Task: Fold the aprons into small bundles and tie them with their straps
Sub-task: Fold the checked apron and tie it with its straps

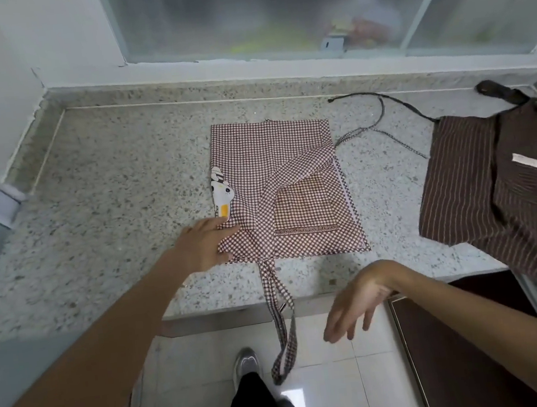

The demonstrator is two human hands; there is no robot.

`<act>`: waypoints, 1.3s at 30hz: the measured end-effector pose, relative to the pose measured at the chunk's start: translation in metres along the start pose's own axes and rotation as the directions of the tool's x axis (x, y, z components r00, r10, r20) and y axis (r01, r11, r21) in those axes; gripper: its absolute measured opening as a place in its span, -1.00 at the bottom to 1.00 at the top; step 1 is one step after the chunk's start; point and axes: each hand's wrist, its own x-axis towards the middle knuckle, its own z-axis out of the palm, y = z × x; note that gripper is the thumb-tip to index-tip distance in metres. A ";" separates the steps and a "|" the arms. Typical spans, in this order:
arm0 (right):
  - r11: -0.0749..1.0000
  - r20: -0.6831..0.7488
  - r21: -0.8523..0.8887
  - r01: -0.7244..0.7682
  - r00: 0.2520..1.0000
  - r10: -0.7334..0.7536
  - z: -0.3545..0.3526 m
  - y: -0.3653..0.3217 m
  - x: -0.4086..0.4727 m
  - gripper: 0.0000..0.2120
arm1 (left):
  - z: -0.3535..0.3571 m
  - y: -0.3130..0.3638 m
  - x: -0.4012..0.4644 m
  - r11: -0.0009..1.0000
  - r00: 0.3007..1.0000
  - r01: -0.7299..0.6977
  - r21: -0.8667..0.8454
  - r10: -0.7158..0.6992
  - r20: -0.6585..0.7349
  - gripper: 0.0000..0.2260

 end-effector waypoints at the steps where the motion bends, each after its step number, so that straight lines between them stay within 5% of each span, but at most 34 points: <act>1: 0.999 -0.052 0.038 0.031 0.998 -0.029 -0.008 0.002 -0.007 -0.54 | -0.004 0.000 0.000 1.000 1.000 -0.005 0.009 0.005 0.004 -0.42; 5: 0.986 -0.386 0.071 0.150 0.916 -0.111 -0.050 0.004 -0.034 -0.64 | -0.024 -0.005 0.005 0.993 1.000 -0.011 -0.117 0.011 -0.006 -0.50; 10: 0.976 -0.769 0.041 0.212 0.630 -0.104 -0.107 0.000 -0.042 -0.80 | -0.062 -0.015 0.031 0.890 0.963 0.022 -0.456 -0.141 -0.228 -0.68; 14: 0.988 -0.953 -0.025 0.154 0.296 -0.070 -0.159 -0.006 -0.023 -0.72 | -0.084 -0.032 0.082 0.923 0.886 -0.028 -0.384 -0.155 -0.437 -0.76; 17: 0.980 -0.978 -0.198 -0.015 0.071 -0.196 -0.197 -0.009 -0.004 -0.60 | -0.086 -0.047 0.123 0.989 0.937 -0.068 -0.135 0.017 -0.349 -0.49; 20: 0.962 -0.975 -0.219 -0.164 0.082 -0.208 -0.236 -0.005 0.009 -0.37 | -0.079 -0.064 0.162 0.998 0.946 -0.064 0.012 0.064 -0.318 -0.19; 26: 0.977 -0.997 -0.044 -0.206 0.073 -0.030 -0.267 0.036 0.034 -0.21 | -0.067 -0.088 0.196 0.999 0.939 -0.042 0.026 0.048 -0.341 -0.21; 30: 0.975 -0.992 -0.071 -0.209 0.114 -0.048 -0.269 0.033 0.029 -0.25 | -0.075 -0.092 0.201 0.996 0.937 -0.074 0.051 0.087 -0.339 -0.21; 34: 0.979 -0.992 -0.108 -0.175 -0.053 -0.119 -0.299 0.030 -0.003 -0.41 | -0.115 -0.098 0.212 0.995 0.890 -0.072 -0.064 0.035 -0.455 -0.35; 36: 0.976 -0.989 -0.150 -0.158 0.042 -0.145 -0.318 0.027 -0.018 -0.46 | -0.133 -0.103 0.223 0.994 0.903 -0.020 -0.103 -0.026 -0.429 -0.52; 39: 0.976 -0.957 -0.209 -0.056 0.218 -0.192 -0.337 0.011 -0.029 -0.48 | -0.151 -0.104 0.234 0.988 0.965 0.048 -0.147 -0.084 -0.249 -0.47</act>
